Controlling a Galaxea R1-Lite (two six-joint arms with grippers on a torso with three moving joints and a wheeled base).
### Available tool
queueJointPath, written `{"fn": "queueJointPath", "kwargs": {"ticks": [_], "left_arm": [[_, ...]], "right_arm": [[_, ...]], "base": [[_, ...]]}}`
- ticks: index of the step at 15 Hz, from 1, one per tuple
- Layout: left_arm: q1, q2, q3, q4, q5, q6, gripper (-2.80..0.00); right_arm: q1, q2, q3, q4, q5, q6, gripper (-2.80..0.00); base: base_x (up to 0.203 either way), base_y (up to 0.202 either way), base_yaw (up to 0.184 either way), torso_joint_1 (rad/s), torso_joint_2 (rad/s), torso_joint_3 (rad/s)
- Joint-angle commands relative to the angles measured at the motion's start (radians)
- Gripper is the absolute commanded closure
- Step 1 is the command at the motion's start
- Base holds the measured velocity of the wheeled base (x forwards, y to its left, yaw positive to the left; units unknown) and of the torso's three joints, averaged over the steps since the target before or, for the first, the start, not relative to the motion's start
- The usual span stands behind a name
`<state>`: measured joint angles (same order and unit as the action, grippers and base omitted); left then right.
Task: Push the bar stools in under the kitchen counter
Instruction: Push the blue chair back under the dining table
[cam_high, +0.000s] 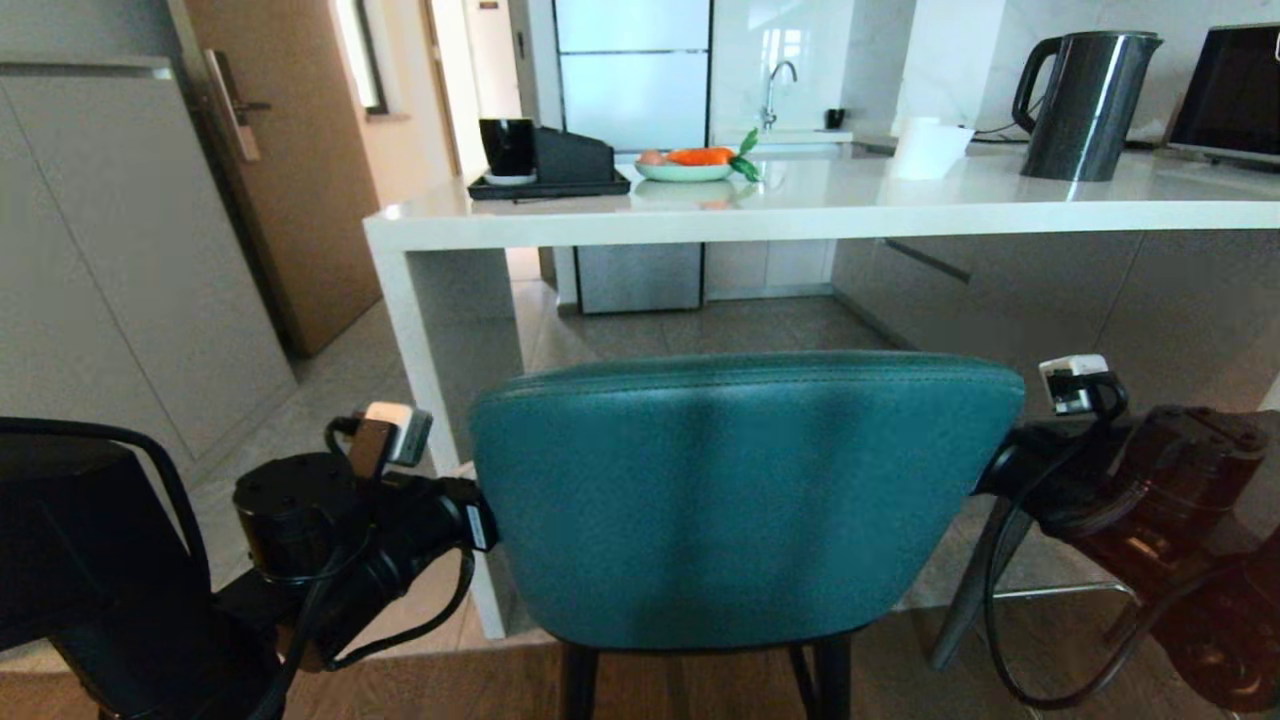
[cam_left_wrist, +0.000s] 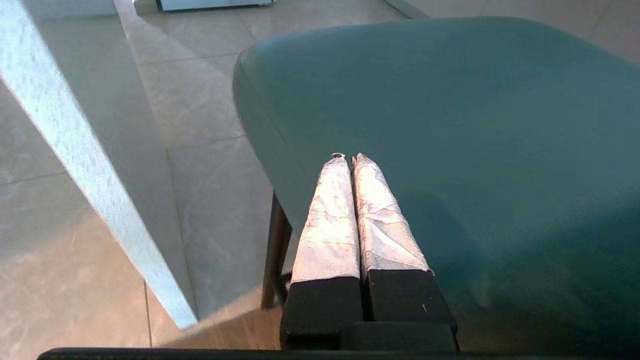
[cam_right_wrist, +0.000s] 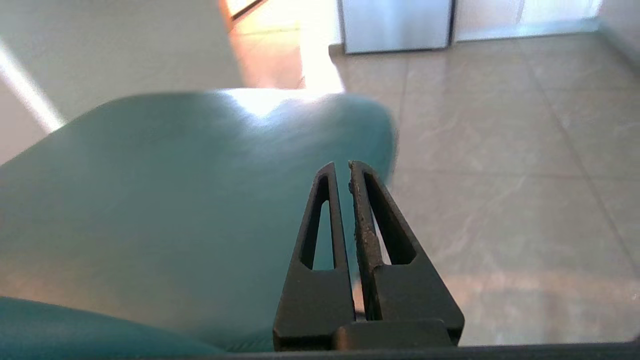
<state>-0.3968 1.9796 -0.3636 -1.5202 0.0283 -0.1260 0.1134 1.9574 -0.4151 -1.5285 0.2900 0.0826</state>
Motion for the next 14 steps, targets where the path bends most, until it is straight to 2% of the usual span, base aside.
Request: {"fn": "queueJointPath", "kwargs": {"ticks": [1,5,8,11,14], "left_arm": [[-0.002,-0.002,-0.001,-0.010,0.001,-0.001,0.00],[0.000,-0.013,0.009,-0.010,0.001,-0.003,0.00],[0.000,-0.032,0.048,-0.010,0.001,-0.003,0.00],[0.000,-0.066,0.080,-0.010,-0.001,-0.001,0.00],[-0.008,-0.113,0.119,-0.010,-0.002,-0.001,0.00]], "right_arm": [[0.003,0.005,-0.002,-0.002,0.006,0.000,0.00],[0.006,-0.005,0.011,-0.002,0.006,-0.003,0.00],[0.040,-0.058,0.044,-0.002,0.008,-0.003,0.00],[0.124,-0.135,0.081,-0.002,-0.006,0.004,0.00],[0.152,-0.143,0.046,-0.002,-0.015,0.003,0.00]], "base": [[0.186,0.000,0.001,0.005,0.00,0.005],[0.167,0.000,0.004,0.001,0.00,0.008],[0.018,0.000,0.001,0.004,0.00,0.000],[0.000,0.000,0.000,0.000,0.00,0.000],[0.000,0.000,0.000,0.000,0.00,0.000]]}}
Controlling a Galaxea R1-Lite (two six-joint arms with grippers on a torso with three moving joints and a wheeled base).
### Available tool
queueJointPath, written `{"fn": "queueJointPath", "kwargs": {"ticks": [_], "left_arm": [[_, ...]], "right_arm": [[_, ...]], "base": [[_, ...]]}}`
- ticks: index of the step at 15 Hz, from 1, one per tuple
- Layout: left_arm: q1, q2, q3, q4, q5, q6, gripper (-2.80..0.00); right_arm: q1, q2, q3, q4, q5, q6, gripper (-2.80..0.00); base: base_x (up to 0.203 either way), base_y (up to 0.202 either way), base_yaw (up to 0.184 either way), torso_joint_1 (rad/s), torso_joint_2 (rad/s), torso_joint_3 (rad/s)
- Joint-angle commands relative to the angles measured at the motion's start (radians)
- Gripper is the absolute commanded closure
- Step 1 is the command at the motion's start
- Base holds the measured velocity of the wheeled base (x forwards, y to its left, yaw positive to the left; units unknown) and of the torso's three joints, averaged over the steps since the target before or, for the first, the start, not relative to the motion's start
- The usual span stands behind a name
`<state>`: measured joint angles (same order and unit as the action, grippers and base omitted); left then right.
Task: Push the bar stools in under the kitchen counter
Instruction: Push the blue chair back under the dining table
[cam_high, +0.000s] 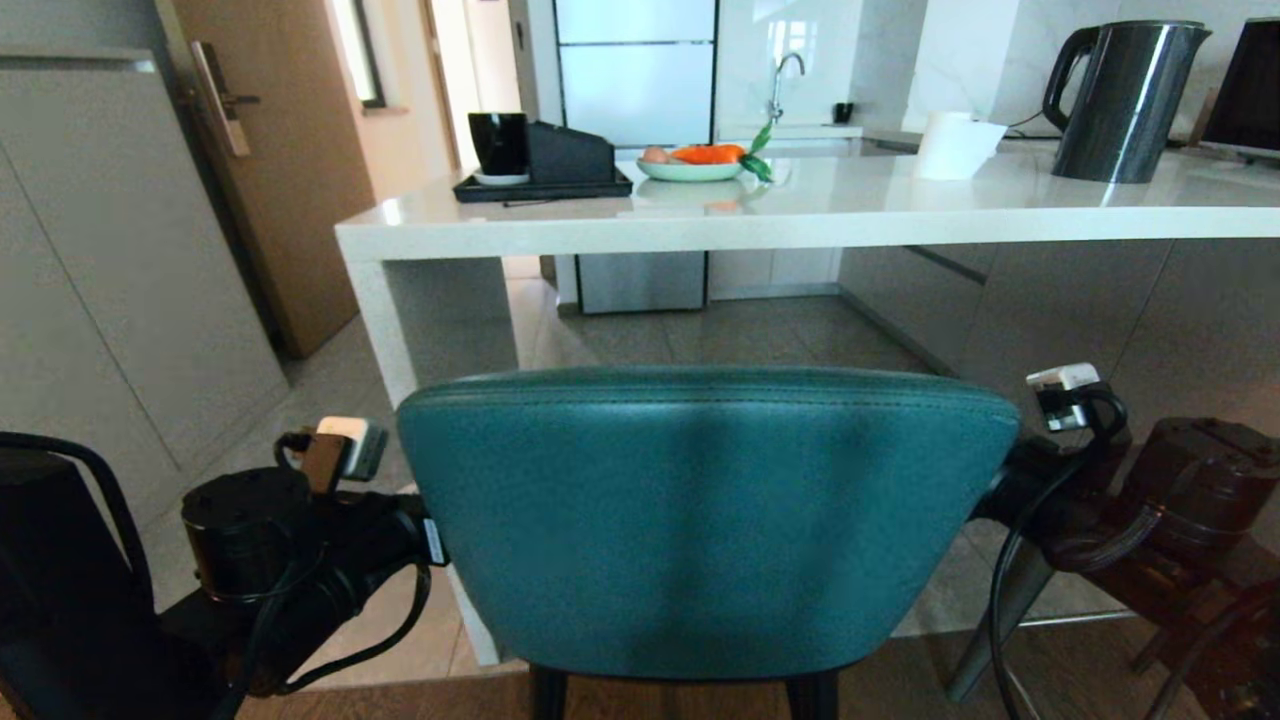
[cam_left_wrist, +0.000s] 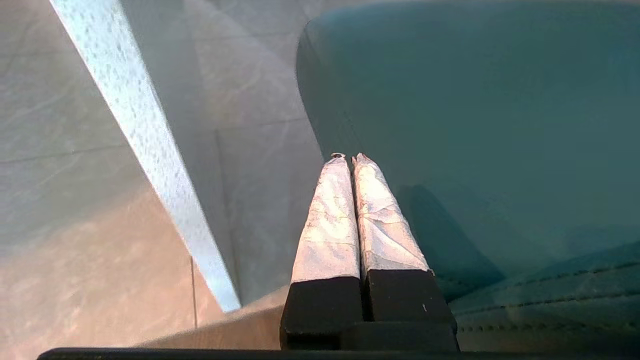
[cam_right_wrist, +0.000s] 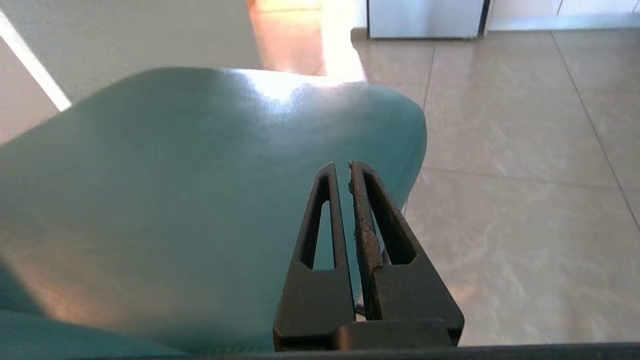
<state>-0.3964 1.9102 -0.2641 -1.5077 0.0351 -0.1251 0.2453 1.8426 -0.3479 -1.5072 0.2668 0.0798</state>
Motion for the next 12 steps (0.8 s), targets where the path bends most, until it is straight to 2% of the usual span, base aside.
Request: {"fn": "queueJointPath", "kwargs": {"ticks": [1,4,8,10,12], "left_arm": [[-0.012,-0.055,0.039,-0.022,-0.010,-0.003,0.00],[-0.019,-0.068,0.079,-0.022,-0.012,-0.004,0.00],[-0.022,-0.054,0.103,-0.022,-0.011,-0.008,0.00],[-0.036,-0.042,0.111,-0.022,-0.010,-0.009,0.00],[-0.071,-0.045,0.126,-0.022,-0.008,-0.009,0.00]], "right_arm": [[0.034,-0.027,-0.038,-0.023,0.007,0.007,0.00],[0.075,-0.014,-0.096,-0.019,0.001,0.014,0.00],[0.089,0.021,-0.135,0.001,0.001,0.018,0.00],[0.075,0.056,-0.128,-0.005,0.002,0.013,0.00],[0.016,0.066,-0.097,-0.020,0.008,0.012,0.00]], "base": [[0.000,0.000,0.000,0.000,0.00,0.000],[0.000,0.000,0.000,0.000,0.00,0.000],[0.000,0.000,0.000,0.000,0.00,0.000],[0.000,0.000,0.000,0.000,0.00,0.000],[0.000,0.000,0.000,0.000,0.00,0.000]]}}
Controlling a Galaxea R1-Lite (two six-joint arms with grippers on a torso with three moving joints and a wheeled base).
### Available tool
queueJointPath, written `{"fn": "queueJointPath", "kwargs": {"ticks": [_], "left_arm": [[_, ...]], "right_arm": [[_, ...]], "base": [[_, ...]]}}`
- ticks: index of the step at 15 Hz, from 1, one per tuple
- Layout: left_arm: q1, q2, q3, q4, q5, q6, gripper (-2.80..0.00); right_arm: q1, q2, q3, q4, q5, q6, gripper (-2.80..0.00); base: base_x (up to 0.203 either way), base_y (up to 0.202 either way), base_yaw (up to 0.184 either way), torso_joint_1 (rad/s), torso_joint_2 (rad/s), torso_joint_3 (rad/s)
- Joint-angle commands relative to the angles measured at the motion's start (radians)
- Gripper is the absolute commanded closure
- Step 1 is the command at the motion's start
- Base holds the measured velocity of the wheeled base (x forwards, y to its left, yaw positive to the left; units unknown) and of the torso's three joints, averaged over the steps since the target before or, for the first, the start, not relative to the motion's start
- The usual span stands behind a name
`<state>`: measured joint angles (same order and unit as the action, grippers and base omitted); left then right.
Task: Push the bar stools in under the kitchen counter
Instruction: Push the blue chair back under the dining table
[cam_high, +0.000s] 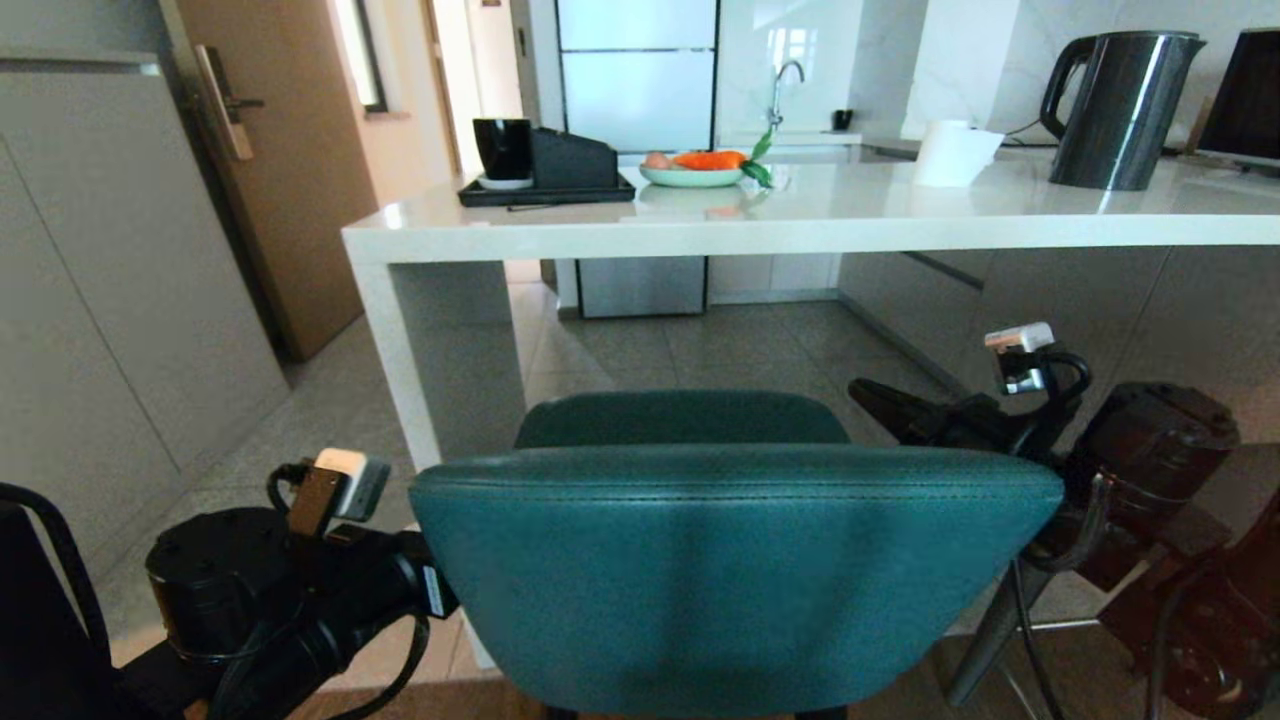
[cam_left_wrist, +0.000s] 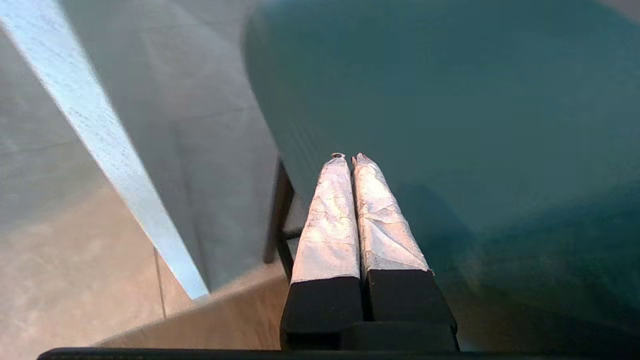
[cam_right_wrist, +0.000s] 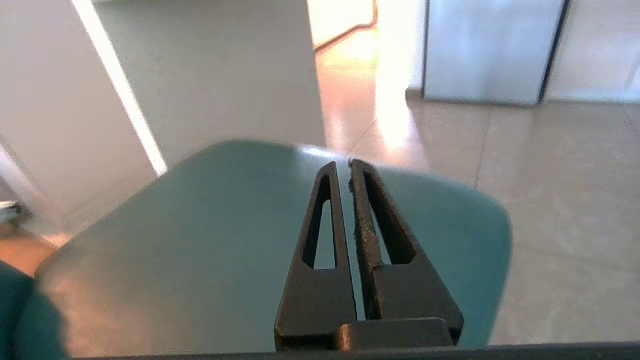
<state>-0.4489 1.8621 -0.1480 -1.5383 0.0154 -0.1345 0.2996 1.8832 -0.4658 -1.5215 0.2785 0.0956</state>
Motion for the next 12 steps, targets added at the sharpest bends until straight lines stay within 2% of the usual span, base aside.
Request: {"fn": "queueJointPath", "kwargs": {"ticks": [1,5,8,12], "left_arm": [[-0.019,0.008,0.006,0.008,0.012,0.001,0.00],[-0.013,0.020,-0.010,0.008,0.012,0.001,0.00],[0.003,0.020,-0.012,0.008,0.012,0.001,0.00],[0.018,0.015,-0.008,0.008,0.012,0.001,0.00]], "right_arm": [[-0.054,0.025,0.030,-0.008,-0.001,-0.005,0.00],[-0.100,-0.024,0.074,-0.008,-0.003,-0.006,0.00],[-0.135,-0.072,0.157,-0.008,0.003,-0.005,0.00],[-0.215,-0.163,0.228,-0.008,0.004,0.002,0.00]], "base": [[0.000,0.000,0.000,0.000,0.00,0.000],[0.000,0.000,0.000,0.000,0.00,0.000],[0.000,0.000,0.000,0.000,0.00,0.000],[0.000,0.000,0.000,0.000,0.00,0.000]]}}
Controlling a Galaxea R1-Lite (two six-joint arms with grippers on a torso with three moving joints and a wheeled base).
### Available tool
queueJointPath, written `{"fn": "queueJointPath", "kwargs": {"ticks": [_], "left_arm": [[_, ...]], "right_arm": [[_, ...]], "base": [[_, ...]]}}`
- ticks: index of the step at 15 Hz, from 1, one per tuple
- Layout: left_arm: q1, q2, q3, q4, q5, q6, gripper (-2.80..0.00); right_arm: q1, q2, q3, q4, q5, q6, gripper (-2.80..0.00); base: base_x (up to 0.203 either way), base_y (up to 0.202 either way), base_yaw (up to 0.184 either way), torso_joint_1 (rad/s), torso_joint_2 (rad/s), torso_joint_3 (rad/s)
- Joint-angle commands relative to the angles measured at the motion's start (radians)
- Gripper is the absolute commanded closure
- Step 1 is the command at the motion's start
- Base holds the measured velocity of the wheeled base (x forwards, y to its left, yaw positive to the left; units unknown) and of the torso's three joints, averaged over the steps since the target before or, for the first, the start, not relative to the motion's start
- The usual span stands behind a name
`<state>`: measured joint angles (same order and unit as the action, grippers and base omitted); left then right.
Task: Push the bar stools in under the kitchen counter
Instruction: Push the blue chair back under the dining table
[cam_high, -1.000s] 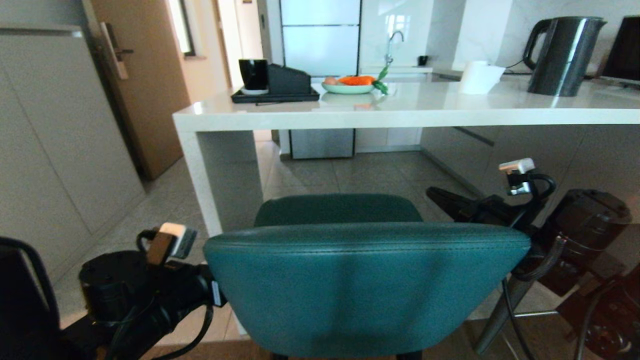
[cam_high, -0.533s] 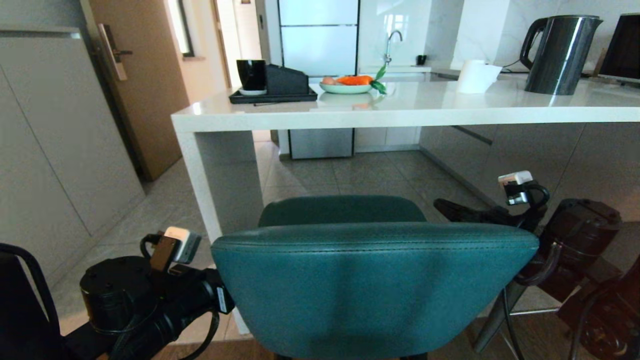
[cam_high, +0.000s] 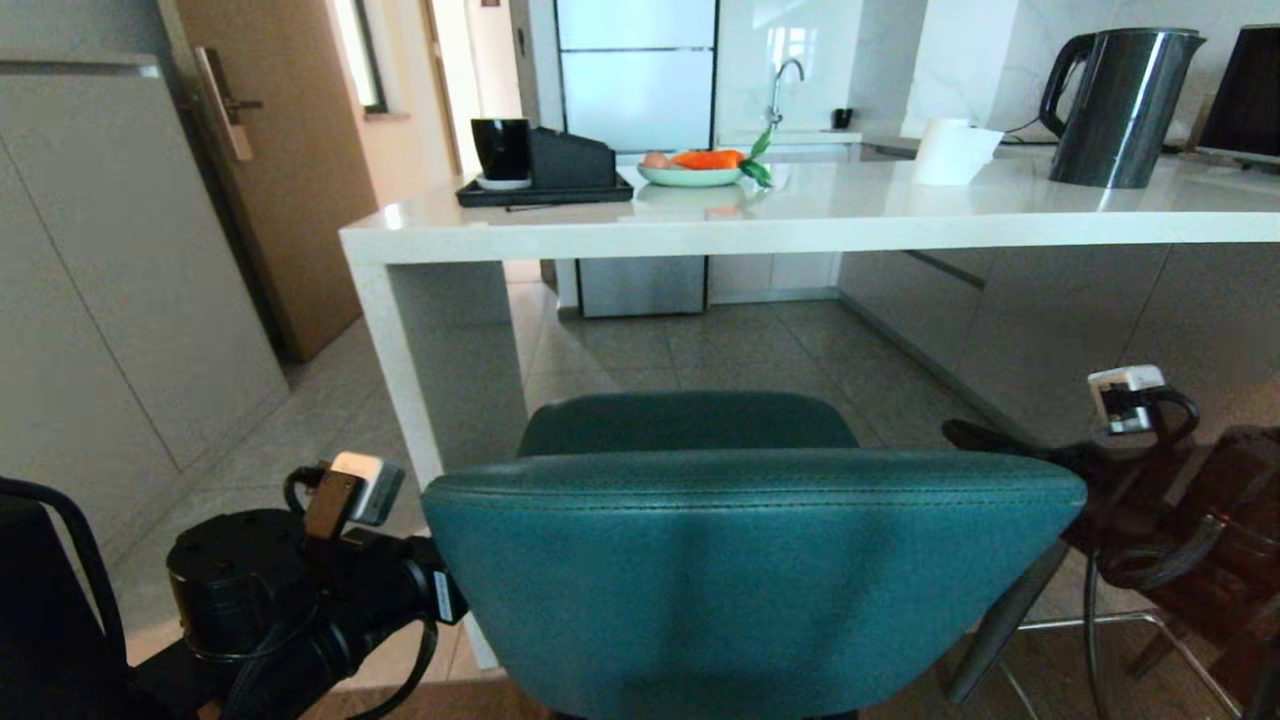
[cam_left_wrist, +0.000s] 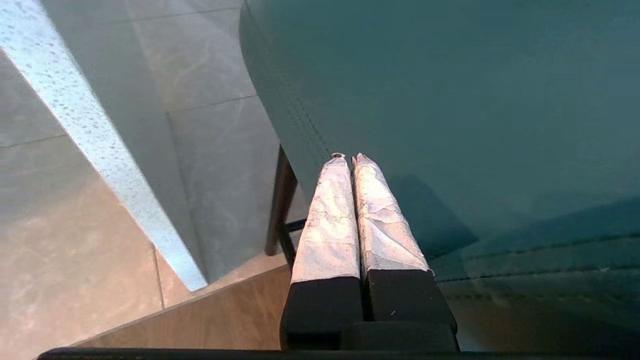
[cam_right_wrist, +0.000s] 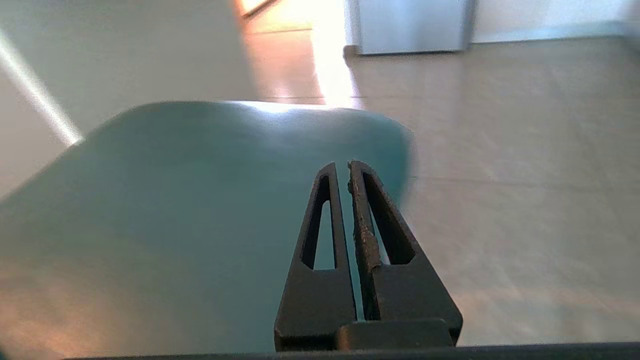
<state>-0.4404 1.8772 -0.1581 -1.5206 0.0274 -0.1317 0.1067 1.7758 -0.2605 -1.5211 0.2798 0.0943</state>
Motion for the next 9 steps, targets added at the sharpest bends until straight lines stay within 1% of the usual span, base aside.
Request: {"fn": "queueJointPath", "kwargs": {"ticks": [1,2,3,5,7,9], "left_arm": [[0.016,-0.001,0.002,-0.009,0.000,-0.003,0.00],[0.020,-0.001,0.002,-0.009,0.000,-0.003,0.00],[0.025,-0.001,0.000,-0.009,0.000,-0.009,0.00],[0.026,0.003,0.000,-0.009,0.000,-0.016,0.00],[0.029,0.005,-0.001,-0.009,0.000,-0.028,0.00],[0.032,0.005,-0.001,-0.009,0.000,-0.037,0.00]], "right_arm": [[-0.028,-0.082,0.050,-0.009,0.004,0.004,0.00],[-0.034,-0.102,0.072,-0.009,0.002,0.005,0.00],[-0.060,-0.115,0.083,-0.009,0.003,0.005,0.00],[-0.111,-0.154,0.089,-0.009,0.034,0.012,0.00],[-0.140,-0.241,0.131,-0.009,0.145,0.024,0.00],[-0.136,-0.319,0.216,-0.009,0.191,0.026,0.00]], "base": [[0.000,0.000,0.000,0.000,0.00,0.000],[0.000,0.000,0.000,0.000,0.00,0.000],[0.000,0.000,0.000,0.000,0.00,0.000],[0.000,0.000,0.000,0.000,0.00,0.000],[0.000,0.000,0.000,0.000,0.00,0.000],[0.000,0.000,0.000,0.000,0.00,0.000]]}}
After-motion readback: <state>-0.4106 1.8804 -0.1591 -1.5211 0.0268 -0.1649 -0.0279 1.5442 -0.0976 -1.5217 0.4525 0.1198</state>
